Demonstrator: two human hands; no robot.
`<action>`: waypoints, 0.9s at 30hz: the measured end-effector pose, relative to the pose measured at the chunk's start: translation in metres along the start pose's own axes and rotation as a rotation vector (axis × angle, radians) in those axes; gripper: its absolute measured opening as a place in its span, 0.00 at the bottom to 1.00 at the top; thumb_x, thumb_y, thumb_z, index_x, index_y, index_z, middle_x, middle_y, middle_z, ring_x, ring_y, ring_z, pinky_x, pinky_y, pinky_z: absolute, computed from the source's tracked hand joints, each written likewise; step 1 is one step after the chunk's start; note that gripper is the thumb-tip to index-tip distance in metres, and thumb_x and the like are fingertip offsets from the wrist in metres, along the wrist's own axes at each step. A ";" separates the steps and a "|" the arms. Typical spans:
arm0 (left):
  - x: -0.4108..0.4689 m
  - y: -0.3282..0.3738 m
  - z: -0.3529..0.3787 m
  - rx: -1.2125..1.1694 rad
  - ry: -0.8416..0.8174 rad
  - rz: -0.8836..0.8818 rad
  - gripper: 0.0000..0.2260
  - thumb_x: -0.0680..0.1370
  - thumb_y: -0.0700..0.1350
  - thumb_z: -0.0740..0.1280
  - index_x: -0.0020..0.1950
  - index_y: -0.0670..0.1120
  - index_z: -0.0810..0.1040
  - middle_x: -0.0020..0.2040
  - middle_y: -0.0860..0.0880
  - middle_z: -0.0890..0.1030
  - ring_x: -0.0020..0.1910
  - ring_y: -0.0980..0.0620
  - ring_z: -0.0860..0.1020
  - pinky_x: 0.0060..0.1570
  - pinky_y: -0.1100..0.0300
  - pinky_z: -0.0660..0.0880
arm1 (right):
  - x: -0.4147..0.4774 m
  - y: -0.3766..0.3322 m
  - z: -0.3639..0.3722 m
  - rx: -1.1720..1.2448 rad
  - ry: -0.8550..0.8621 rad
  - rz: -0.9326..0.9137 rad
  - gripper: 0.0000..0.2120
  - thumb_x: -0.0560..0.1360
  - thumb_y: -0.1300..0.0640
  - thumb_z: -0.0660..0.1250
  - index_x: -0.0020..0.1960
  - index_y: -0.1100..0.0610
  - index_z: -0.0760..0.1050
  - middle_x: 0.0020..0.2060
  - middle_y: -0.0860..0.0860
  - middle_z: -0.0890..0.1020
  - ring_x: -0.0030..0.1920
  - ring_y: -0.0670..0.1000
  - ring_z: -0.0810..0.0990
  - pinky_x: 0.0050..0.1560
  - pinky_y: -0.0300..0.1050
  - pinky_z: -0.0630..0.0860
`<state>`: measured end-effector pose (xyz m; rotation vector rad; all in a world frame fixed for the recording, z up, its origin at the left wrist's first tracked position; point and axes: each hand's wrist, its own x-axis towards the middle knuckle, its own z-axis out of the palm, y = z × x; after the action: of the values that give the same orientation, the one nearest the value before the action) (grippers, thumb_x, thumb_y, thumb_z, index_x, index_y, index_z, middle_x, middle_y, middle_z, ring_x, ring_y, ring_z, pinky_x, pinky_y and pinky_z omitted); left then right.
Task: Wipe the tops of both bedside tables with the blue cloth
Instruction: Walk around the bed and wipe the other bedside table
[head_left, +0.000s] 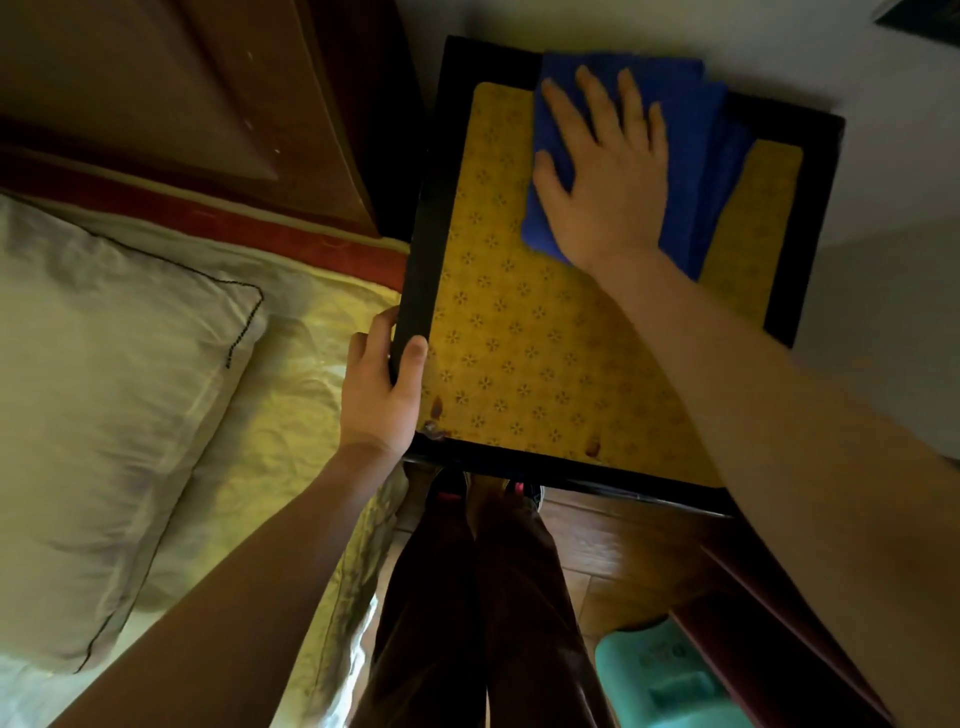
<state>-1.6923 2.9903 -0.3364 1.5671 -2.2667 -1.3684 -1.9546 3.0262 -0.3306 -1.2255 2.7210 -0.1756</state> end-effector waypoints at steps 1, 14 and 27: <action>-0.001 0.001 -0.001 -0.004 -0.001 -0.002 0.15 0.82 0.50 0.58 0.67 0.49 0.70 0.51 0.46 0.71 0.38 0.71 0.71 0.33 0.78 0.65 | 0.014 0.001 -0.003 -0.003 -0.011 0.006 0.27 0.79 0.40 0.46 0.77 0.44 0.55 0.77 0.48 0.60 0.78 0.56 0.54 0.77 0.56 0.48; -0.002 -0.002 -0.002 -0.184 0.007 -0.109 0.17 0.80 0.55 0.55 0.61 0.50 0.75 0.55 0.45 0.74 0.48 0.53 0.72 0.45 0.63 0.66 | -0.206 -0.048 0.013 -0.056 -0.198 -0.225 0.27 0.80 0.42 0.51 0.78 0.45 0.52 0.78 0.47 0.57 0.78 0.56 0.51 0.76 0.60 0.51; 0.002 -0.016 0.002 -0.259 0.021 -0.086 0.16 0.81 0.53 0.57 0.67 0.52 0.74 0.54 0.48 0.72 0.46 0.70 0.73 0.41 0.80 0.66 | -0.006 -0.069 0.011 -0.075 -0.043 -0.186 0.27 0.78 0.43 0.50 0.77 0.45 0.58 0.76 0.49 0.63 0.77 0.57 0.56 0.76 0.57 0.52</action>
<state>-1.6826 2.9887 -0.3487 1.5980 -1.9366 -1.5838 -1.8981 2.9846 -0.3293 -1.4853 2.5975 -0.0674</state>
